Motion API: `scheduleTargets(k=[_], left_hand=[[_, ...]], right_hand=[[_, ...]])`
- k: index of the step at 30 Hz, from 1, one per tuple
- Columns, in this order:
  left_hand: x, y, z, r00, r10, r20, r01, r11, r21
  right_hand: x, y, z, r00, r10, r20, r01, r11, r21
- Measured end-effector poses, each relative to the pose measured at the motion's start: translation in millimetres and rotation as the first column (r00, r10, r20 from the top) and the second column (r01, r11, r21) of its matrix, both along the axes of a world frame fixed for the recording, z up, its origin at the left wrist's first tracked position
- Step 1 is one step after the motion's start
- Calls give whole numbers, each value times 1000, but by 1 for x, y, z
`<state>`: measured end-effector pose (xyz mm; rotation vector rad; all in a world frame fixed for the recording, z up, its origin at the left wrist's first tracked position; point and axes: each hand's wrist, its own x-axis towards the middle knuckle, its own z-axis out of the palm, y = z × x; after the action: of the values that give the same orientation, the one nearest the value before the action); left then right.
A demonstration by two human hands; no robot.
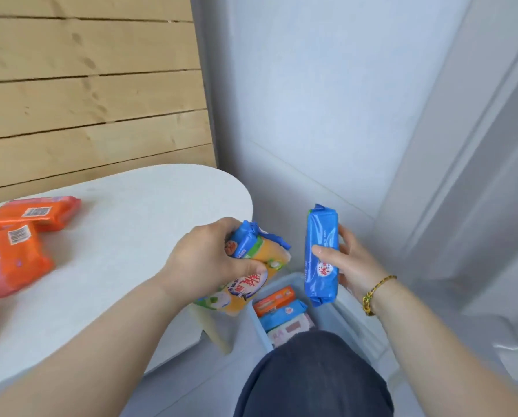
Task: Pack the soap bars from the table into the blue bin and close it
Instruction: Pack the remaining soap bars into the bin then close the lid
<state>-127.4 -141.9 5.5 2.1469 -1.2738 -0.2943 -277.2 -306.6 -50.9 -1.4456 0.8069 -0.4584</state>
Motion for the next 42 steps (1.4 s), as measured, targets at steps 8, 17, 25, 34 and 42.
scheduleTargets(k=[8, 17, 25, 34, 42], left_hand=[[-20, -85, -92, 991, -65, -119, 88, 976, 199], [-1, -105, -172, 974, 11, -228, 69, 937, 343], [4, -114, -193, 952, -9, -306, 125, 924, 361], [-10, -122, -202, 939, -34, -341, 169, 912, 375], [-52, -128, -216, 948, -203, -243, 300, 823, 482]], right_hand=[[-37, -18, -120, 964, -239, -120, 261, 940, 221], [-11, 10, -220, 880, -293, -375, 445, 786, 430], [18, 13, -246, 837, -324, -441, 522, 713, 468], [12, -10, -249, 824, -97, -559, 343, 869, 356], [-10, -59, -228, 797, 272, -539, 47, 862, 505]])
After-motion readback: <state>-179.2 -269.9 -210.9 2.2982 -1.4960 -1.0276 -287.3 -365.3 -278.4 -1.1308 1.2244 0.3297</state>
